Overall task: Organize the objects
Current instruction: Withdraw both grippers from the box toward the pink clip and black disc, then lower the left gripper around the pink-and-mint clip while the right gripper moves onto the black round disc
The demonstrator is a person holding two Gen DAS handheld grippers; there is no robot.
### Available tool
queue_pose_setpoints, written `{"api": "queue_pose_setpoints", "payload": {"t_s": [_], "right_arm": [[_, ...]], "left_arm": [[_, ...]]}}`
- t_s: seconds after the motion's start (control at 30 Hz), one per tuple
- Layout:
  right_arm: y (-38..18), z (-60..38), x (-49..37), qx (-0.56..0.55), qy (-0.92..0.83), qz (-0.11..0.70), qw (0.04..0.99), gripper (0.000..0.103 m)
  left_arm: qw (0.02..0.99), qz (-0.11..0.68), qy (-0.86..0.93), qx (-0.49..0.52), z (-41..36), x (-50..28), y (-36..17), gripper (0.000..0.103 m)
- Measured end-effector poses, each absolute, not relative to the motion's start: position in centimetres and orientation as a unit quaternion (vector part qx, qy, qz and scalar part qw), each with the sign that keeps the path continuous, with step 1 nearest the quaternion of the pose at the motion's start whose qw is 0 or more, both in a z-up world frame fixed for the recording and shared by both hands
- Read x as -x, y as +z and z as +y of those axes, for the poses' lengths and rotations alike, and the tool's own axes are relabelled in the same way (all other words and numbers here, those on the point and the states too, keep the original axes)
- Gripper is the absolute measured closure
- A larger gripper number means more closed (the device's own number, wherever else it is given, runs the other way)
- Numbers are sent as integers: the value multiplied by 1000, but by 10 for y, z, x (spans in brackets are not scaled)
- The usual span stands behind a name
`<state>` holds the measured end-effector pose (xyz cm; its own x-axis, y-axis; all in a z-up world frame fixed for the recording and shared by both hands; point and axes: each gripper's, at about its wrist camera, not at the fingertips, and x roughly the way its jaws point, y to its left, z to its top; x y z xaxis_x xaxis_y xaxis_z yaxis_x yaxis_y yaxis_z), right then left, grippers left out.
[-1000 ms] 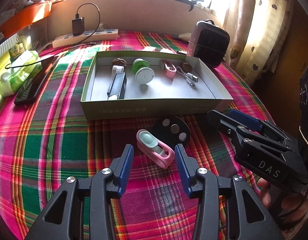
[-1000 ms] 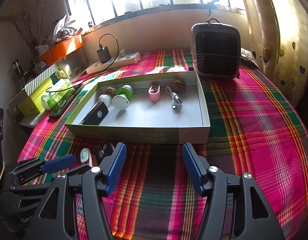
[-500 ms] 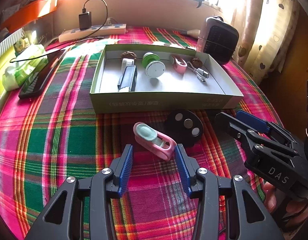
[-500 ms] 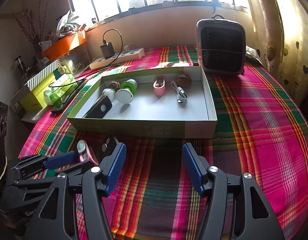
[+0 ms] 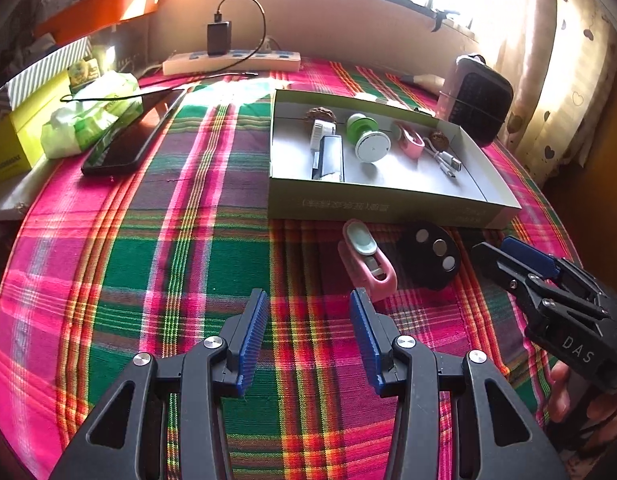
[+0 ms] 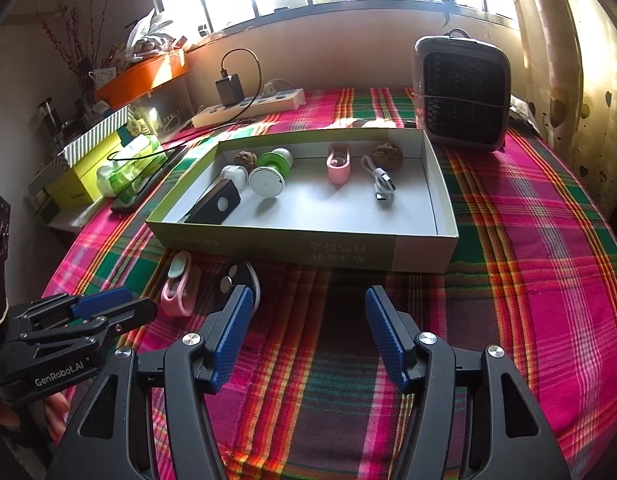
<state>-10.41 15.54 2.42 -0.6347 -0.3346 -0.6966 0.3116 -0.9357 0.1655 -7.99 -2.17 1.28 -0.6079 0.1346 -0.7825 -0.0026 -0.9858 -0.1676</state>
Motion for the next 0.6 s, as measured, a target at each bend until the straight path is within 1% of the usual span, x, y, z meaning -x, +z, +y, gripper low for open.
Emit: {"api": "queue_pose_setpoints", "payload": {"t_s": [0.3, 0.47, 0.6], "right_arm": [[24, 158, 106, -391, -904, -22, 172, 43], [23, 157, 106, -392, -904, -19, 172, 43], [23, 155, 106, -394, -902, -15, 174, 43]], "left_arm": [[78, -74, 895, 432, 2, 90, 17, 62], [58, -60, 891, 446, 4, 99, 11, 62], [43, -65, 892, 445, -2, 100, 10, 62]]}}
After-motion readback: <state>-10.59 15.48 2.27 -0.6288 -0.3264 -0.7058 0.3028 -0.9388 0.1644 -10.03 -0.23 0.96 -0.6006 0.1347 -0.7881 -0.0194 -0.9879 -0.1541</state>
